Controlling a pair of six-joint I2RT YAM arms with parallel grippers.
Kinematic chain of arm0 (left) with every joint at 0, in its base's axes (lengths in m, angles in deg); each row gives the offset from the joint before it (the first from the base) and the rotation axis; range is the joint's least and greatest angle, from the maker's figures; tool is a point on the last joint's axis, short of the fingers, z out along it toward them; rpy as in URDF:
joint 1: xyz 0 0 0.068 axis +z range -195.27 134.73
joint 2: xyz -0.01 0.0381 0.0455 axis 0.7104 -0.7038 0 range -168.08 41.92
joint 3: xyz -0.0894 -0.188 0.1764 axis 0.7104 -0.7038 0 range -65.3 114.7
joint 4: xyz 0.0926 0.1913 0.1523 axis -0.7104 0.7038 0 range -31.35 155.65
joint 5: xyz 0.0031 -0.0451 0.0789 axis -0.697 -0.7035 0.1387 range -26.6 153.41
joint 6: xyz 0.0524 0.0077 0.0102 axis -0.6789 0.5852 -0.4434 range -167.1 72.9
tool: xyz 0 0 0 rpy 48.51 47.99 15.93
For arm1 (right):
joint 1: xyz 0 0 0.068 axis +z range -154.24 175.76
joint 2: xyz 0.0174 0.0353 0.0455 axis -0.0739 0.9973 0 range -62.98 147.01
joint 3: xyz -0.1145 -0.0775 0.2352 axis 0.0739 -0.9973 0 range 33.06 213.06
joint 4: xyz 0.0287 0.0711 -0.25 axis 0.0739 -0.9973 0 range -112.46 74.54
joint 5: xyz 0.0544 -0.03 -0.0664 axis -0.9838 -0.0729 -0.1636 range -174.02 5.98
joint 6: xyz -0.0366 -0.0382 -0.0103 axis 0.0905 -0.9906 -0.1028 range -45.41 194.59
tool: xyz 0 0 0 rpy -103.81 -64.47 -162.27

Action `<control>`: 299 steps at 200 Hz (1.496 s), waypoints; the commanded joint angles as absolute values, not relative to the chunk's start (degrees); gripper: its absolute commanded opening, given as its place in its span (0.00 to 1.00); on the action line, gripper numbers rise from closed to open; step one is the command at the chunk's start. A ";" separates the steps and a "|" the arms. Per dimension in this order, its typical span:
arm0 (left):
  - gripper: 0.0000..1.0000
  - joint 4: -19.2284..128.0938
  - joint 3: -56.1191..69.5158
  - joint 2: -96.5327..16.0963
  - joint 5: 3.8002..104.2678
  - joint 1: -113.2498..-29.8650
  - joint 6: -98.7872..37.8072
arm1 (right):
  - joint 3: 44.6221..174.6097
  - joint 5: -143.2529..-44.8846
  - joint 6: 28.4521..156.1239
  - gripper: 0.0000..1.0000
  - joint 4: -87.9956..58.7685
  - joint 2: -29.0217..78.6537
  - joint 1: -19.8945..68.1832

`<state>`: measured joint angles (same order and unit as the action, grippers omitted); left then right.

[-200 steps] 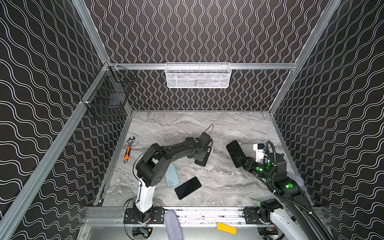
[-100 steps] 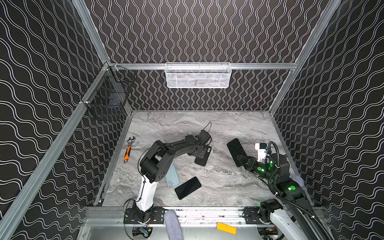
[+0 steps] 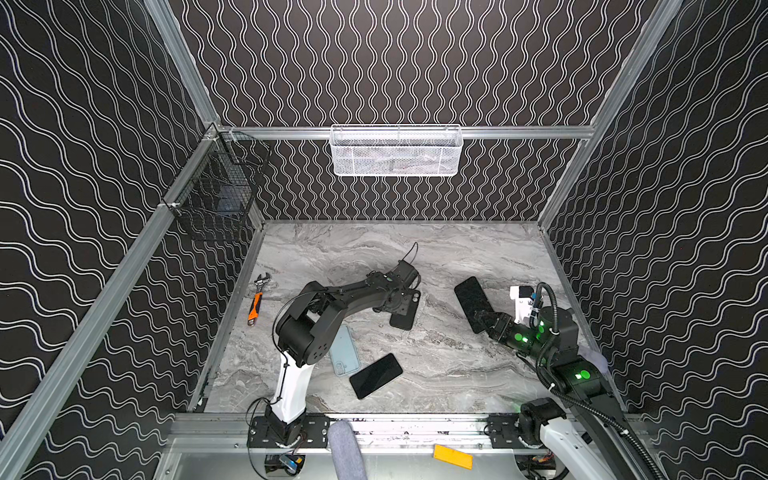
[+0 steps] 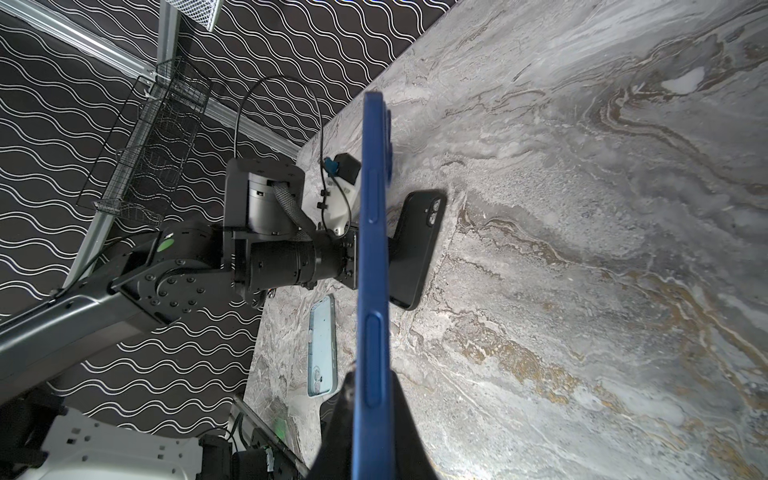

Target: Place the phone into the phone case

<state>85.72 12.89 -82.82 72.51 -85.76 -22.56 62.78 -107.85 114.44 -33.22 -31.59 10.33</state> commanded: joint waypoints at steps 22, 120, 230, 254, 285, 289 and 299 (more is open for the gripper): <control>0.00 84.26 8.72 -79.58 69.07 -84.94 -7.80 | 62.24 -107.13 114.27 0.00 -30.05 -32.46 10.43; 0.00 92.91 10.65 -79.24 74.03 -92.42 25.58 | 61.85 -105.90 113.96 0.00 -31.19 -34.31 10.42; 0.38 91.74 11.20 -78.42 73.04 -93.62 23.71 | 62.94 -104.67 113.52 0.00 -33.21 -35.52 10.44; 0.52 94.68 12.98 -75.31 75.45 -93.54 16.45 | 63.03 -104.67 113.55 0.00 -33.22 -35.31 10.40; 0.61 95.18 16.85 -71.45 76.90 -93.45 -10.32 | 62.95 -104.85 113.61 0.00 -33.05 -35.32 10.39; 0.64 94.85 16.85 -70.67 77.05 -93.26 -13.95 | 62.95 -104.85 113.61 0.00 -33.04 -35.38 10.36; 0.66 95.28 17.56 -69.23 75.29 -91.58 -22.46 | 62.91 -104.90 113.53 0.00 -33.09 -35.54 10.39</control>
<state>95.14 16.02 -71.94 75.07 -93.34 4.06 62.34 -104.86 114.20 -34.95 -35.30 10.33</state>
